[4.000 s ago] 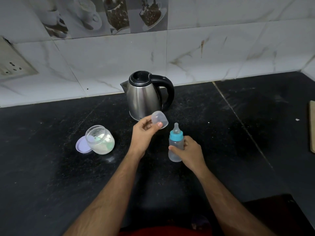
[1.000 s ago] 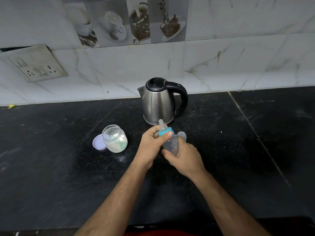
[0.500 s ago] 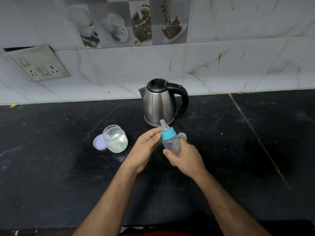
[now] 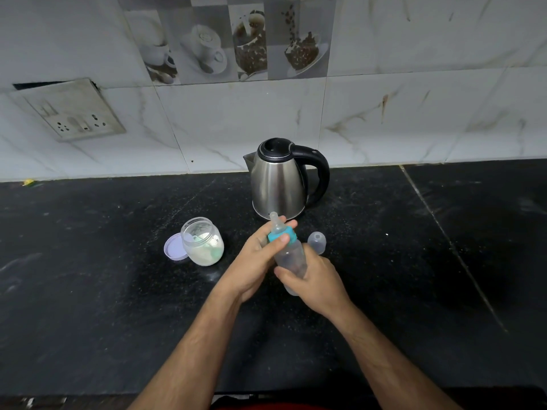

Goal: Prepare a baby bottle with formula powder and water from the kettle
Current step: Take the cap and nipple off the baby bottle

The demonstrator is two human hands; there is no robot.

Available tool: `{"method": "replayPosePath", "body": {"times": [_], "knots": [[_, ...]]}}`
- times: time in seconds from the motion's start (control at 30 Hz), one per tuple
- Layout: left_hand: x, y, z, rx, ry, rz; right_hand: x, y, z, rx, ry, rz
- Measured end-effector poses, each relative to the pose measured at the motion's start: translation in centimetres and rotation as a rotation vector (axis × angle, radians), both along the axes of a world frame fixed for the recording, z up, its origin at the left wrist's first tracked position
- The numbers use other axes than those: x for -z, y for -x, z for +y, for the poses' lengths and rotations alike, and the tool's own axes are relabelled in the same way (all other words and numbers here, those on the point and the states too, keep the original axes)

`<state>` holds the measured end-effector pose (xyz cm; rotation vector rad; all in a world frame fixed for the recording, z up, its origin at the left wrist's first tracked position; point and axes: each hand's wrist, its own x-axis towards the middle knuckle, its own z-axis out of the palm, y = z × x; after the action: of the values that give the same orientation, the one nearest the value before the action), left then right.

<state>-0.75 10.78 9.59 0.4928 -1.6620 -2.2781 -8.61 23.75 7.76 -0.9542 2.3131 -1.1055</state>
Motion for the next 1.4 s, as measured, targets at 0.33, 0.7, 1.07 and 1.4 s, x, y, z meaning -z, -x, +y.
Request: {"method": "replayPosePath", "body": {"times": [0.33,0.7,1.07,1.4], "knots": [[0.2,-0.1,-1.1,-0.113,0.167,-0.076,0.8,0.4,-0.1,-0.011,0.068,-0.072],[1.4,1.5,-1.9,-0.234,0.165,-0.096,3.4,1.3,0.3,0.069,0.071,-0.116],[7.7,4.8,-5.2,-0.236,0.627,-0.543,4.6,2.8,1.5,0.251,0.0,-0.006],[10.7,7.0,-5.2,-0.2,0.946,-0.666,4.8,3.5,2.7,0.231,-0.016,-0.021]]}}
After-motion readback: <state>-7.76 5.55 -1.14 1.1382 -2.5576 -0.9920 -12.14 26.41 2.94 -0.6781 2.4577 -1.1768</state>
